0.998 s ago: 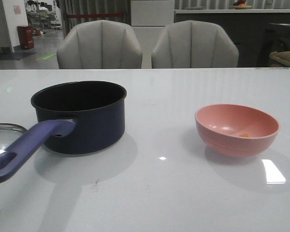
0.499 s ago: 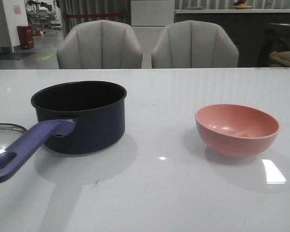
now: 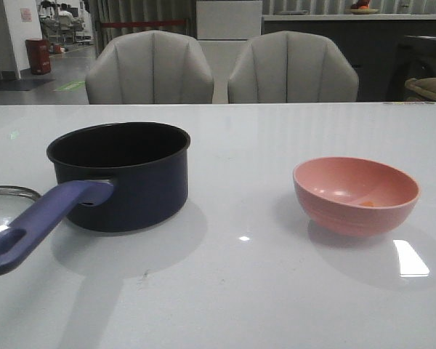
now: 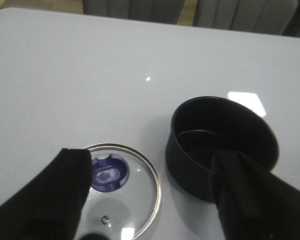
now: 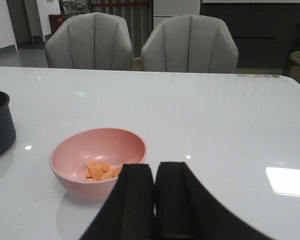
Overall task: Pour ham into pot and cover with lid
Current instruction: 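Set the glass lid down beside the saucepan with the left gripper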
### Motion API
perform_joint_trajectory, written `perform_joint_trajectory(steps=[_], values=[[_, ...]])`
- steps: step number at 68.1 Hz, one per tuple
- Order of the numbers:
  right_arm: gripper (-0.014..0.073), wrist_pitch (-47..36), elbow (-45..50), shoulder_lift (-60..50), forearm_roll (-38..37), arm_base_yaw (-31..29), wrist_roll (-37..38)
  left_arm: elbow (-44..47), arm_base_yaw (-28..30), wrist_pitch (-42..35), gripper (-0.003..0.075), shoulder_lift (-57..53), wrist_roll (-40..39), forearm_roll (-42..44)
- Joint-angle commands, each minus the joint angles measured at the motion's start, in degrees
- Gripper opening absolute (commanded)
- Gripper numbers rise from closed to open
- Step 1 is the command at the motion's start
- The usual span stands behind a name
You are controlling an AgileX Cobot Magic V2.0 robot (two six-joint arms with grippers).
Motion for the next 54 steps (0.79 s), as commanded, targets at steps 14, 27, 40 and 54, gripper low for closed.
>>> perform_joint_trajectory(steps=[14, 27, 40, 54], values=[[0.0158, -4.61, -0.27, -1.16, -0.63, -0.28, -0.18, 9.15, -10.05, -10.36, 0.051, -18.72, -0.08, 0.72], [0.0158, -4.61, -0.27, -1.16, -0.63, -0.28, -0.18, 12.59, -13.9, -12.57, 0.0511, -22.71, -0.08, 2.27], [0.0158, -8.52, -0.32, -1.16, -0.63, -0.28, -0.84, 12.73, -16.38, -13.03, 0.051, -22.71, -0.08, 2.27], [0.0158, -3.36, -8.07, 0.93, 1.64, -0.2, -0.79, 12.73, -16.79, -13.03, 0.051, -22.71, -0.08, 2.27]])
